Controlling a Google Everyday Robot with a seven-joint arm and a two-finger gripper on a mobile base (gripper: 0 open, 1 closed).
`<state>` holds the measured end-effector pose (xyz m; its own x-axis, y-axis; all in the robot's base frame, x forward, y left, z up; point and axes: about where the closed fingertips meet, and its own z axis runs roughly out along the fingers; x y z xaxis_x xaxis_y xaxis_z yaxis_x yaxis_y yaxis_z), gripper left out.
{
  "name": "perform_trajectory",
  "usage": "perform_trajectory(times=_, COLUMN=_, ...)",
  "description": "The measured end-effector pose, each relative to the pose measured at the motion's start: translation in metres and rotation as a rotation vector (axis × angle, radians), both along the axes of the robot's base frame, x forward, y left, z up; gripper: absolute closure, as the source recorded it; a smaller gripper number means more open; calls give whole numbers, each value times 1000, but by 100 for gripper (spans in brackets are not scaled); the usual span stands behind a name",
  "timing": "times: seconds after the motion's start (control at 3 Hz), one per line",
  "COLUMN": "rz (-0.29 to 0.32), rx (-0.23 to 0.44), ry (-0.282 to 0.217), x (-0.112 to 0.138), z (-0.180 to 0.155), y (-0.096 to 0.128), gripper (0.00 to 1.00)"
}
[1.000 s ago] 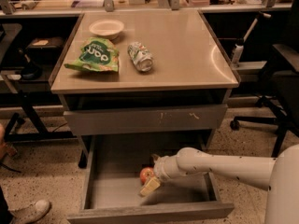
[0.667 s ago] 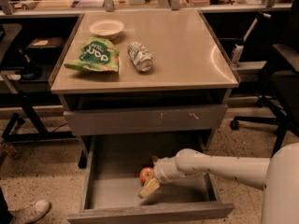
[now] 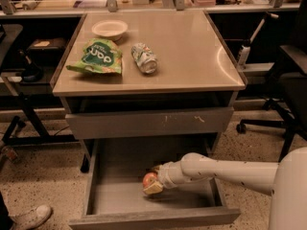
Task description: Pick apple from middle drawer and place on counter
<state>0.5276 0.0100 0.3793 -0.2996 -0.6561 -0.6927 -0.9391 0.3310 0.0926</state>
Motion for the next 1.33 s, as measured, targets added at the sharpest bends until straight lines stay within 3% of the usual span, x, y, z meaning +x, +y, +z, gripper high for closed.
perform_trajectory(times=0.67, rz=0, rx=0, ry=0, x=0, z=0, y=0, gripper=89)
perform_trajectory(times=1.0, rz=-42, rx=3, ry=-16, x=-2, z=29, y=-9, gripper=100)
perform_trajectory(times=1.33, rz=-127, rx=-6, ry=4, x=-8, z=91, y=-28, gripper=100)
